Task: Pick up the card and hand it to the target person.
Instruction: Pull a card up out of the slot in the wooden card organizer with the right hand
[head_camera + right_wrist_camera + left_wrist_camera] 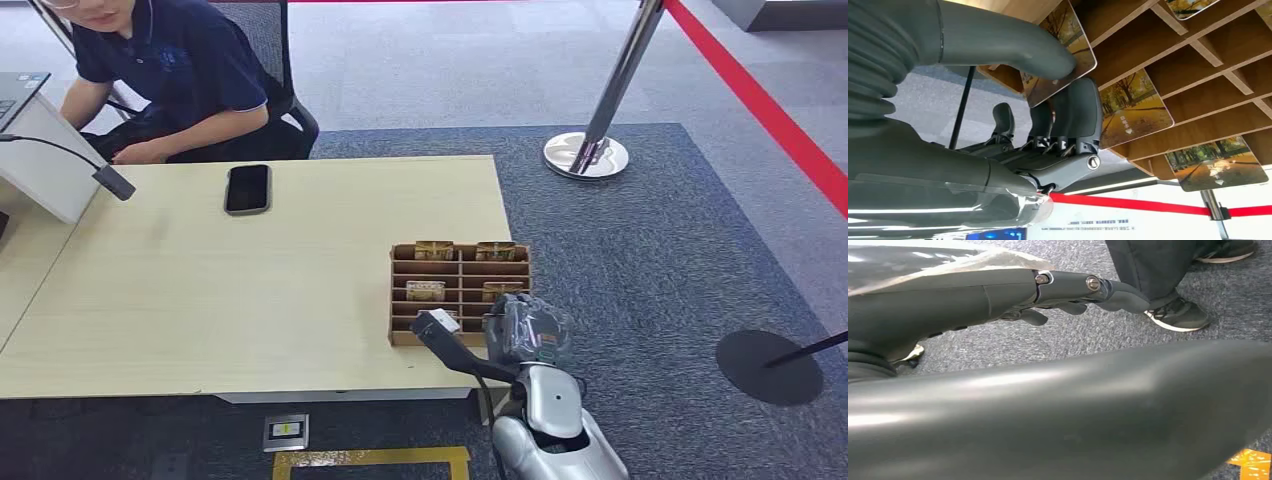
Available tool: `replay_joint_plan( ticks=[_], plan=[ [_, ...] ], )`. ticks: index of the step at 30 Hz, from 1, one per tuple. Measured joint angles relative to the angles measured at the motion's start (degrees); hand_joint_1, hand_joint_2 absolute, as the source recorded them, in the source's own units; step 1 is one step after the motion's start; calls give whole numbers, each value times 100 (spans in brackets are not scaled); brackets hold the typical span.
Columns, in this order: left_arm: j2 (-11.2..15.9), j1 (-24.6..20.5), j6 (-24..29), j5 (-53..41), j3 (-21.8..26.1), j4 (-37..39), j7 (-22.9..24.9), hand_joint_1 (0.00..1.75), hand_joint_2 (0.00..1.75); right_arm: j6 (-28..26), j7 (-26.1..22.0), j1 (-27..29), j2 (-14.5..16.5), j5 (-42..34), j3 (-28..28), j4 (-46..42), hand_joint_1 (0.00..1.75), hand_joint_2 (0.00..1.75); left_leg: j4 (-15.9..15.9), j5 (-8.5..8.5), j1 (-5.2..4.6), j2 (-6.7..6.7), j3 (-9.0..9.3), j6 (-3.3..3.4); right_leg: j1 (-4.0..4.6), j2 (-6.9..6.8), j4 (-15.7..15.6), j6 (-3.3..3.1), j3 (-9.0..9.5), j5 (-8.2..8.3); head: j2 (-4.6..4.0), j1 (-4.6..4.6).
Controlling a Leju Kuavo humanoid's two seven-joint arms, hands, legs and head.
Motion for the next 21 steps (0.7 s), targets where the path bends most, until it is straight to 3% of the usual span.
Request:
replay_joint_plan(
  ticks=[14, 18, 21],
  plan=[
    [15, -4, 32, 9, 21, 0, -17, 0, 0, 1, -47, -11, 22, -27, -37, 39, 113, 175, -1, 1, 0, 0, 1, 1, 0, 1, -2, 0, 1, 1, 0, 0],
    [23, -7, 37, 7, 26, 0, -21, 0, 0, 4, -95, -18, 30, -62, -40, 61, 129, 175, -1, 0, 0, 0, 1, 0, 0, 0, -2, 0, 1, 1, 0, 0],
    [25, -8, 32, 5, 24, 0, -36, 0, 0, 4, -106, -27, 25, -75, -47, 68, 130, 175, 0, 1, 0, 0, -1, 0, 0, 0, 0, 0, -1, 1, 0, 0]
  ],
)
